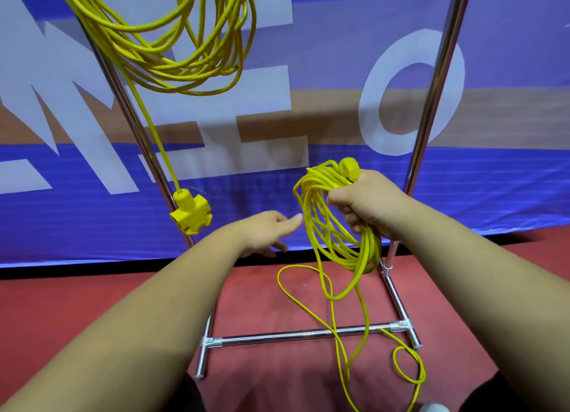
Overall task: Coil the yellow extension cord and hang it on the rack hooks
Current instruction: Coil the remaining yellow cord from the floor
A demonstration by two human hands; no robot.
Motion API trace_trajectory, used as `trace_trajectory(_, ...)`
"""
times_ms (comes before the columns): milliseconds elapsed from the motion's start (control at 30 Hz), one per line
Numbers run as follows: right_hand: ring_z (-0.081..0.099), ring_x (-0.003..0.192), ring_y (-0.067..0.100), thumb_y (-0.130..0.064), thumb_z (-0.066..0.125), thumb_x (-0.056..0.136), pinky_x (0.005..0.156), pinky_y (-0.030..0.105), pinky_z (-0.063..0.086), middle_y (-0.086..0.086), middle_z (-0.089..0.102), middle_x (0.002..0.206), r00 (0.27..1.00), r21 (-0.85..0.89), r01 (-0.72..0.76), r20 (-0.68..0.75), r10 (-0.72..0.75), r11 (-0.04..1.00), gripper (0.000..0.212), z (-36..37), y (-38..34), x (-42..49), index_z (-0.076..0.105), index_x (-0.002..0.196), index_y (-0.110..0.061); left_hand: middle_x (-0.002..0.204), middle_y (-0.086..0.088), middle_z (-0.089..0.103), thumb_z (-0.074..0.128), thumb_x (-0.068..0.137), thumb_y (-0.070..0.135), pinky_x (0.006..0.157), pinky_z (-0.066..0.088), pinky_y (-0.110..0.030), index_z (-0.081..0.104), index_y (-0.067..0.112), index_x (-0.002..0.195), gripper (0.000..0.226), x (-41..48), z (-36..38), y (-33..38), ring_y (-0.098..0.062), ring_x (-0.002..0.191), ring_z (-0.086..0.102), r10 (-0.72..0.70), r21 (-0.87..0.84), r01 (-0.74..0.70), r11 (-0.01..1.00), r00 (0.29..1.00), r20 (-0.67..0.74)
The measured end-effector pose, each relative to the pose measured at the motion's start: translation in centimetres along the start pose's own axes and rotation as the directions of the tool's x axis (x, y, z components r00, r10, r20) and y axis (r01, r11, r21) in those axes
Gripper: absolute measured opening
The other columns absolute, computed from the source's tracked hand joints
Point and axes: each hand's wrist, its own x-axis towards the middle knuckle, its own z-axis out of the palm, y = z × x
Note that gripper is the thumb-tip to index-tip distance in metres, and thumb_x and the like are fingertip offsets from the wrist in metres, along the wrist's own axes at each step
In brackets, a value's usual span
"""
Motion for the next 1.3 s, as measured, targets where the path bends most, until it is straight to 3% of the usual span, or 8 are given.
trace_trajectory(133, 0.036, 0.045, 0.02, -0.006, 0.066, 0.079, 0.046, 0.029, 0.038, 0.007, 0.042, 0.056, 0.99, 0.055, 0.02, -0.14, -0.012, 0.998, 0.024, -1.0, 0.2, 0.4, 0.051, 0.065, -0.018, 0.128, -0.015, 0.067, 0.042, 0.11, 0.047, 0.082, 0.057, -0.042, 0.058, 0.004, 0.129, 0.05, 0.4, 2.7, -2.9, -0.025, 0.09, 0.071, -0.158, 0.376, 0.087, 0.923, 0.974, 0.161)
trace_trajectory(233, 0.038, 0.043, 0.021, -0.006, 0.066, 0.08, 0.045, 0.029, 0.039, 0.006, 0.044, 0.057, 0.977, 0.094, 0.029, -0.214, -0.008, 0.995, 0.018, -1.6, 0.3, 0.5, 0.053, 0.072, -0.016, 0.134, -0.009, 0.065, 0.063, 0.102, 0.036, 0.095, 0.052, -0.037, 0.047, 0.017, 0.151, 0.055, -0.2, 6.9, -3.7, -0.028, 0.115, 0.068, -0.182, 0.615, -0.078, 0.785, 0.919, 0.349)
trace_trajectory(333, 0.037, 0.042, 0.02, -0.006, 0.064, 0.082, 0.044, 0.027, 0.037, 0.004, 0.043, 0.055, 0.97, 0.165, 0.039, -0.244, 0.002, 0.986, 0.021, -2.0, 0.3, 0.7, 0.051, 0.071, -0.018, 0.158, -0.003, 0.047, 0.077, 0.093, 0.031, 0.112, 0.042, -0.034, 0.024, 0.023, 0.164, 0.089, -1.2, 12.0, -4.0, -0.028, 0.14, 0.051, -0.115, 0.578, -0.204, 0.79, 0.877, 0.467)
trace_trajectory(433, 0.034, 0.041, 0.017, -0.005, 0.063, 0.084, 0.044, 0.026, 0.035, 0.001, 0.04, 0.053, 0.968, 0.286, 0.047, -0.248, 0.026, 0.957, 0.027, -2.0, 0.2, 0.7, 0.048, 0.067, -0.02, 0.161, -0.007, 0.043, 0.08, 0.09, 0.022, 0.105, 0.042, -0.029, 0.018, 0.025, 0.166, 0.098, -2.2, 15.8, -5.2, -0.03, 0.139, 0.051, -0.04, 0.507, -0.246, 0.826, 0.872, 0.488)
trace_trajectory(667, 0.033, 0.044, 0.016, -0.007, 0.065, 0.085, 0.046, 0.026, 0.034, 0.0, 0.039, 0.055, 0.97, 0.384, 0.068, -0.242, 0.029, 0.921, 0.01, -2.8, 0.0, 0.4, 0.059, 0.08, -0.014, 0.129, -0.026, 0.066, 0.064, 0.098, -0.003, 0.062, 0.035, 0.001, 0.063, -0.003, 0.131, 0.033, -1.7, 18.8, -7.8, -0.015, 0.097, 0.052, -0.043, 0.436, -0.288, 0.852, 0.793, 0.608)
trace_trajectory(933, 0.03, 0.046, 0.018, -0.009, 0.066, 0.087, 0.046, 0.027, 0.031, 0.001, 0.036, 0.057, 0.98, 0.281, 0.078, -0.196, -0.023, 0.957, 0.016, -5.1, 0.5, 0.1, 0.053, 0.081, -0.015, 0.084, -0.011, 0.067, 0.066, 0.101, 0.037, 0.072, 0.046, -0.031, 0.072, 0.007, 0.097, 0.031, 1.4, 10.9, -7.4, -0.023, 0.078, 0.057, -0.15, 0.644, -0.09, 0.759, 0.939, 0.308)
trace_trajectory(1133, 0.035, 0.047, 0.022, -0.009, 0.069, 0.081, 0.047, 0.032, 0.037, 0.011, 0.041, 0.057, 0.969, 0.034, 0.118, -0.224, -0.107, 0.992, 0.016, -5.4, 0.7, -0.1, 0.056, 0.072, -0.012, 0.063, -0.007, 0.054, 0.06, 0.104, 0.036, 0.044, 0.043, -0.019, 0.067, 0.008, 0.087, 0.033, 0.6, 2.3, -2.6, -0.017, 0.04, 0.051, -0.135, 0.128, 0.152, 0.98, 0.982, -0.132)
trace_trajectory(1300, 0.041, 0.046, 0.025, -0.013, 0.068, 0.073, 0.046, 0.036, 0.042, 0.014, 0.044, 0.054, 0.958, -0.155, 0.126, -0.239, -0.161, 0.98, 0.02, -4.4, 0.8, 0.1, 0.051, 0.062, -0.015, 0.067, -0.004, 0.046, 0.058, 0.103, 0.016, 0.043, 0.035, -0.025, 0.063, 0.005, 0.099, 0.012, -1.3, -0.1, 2.4, -0.012, 0.047, 0.038, -0.145, -0.451, 0.059, 0.891, 0.977, -0.159)
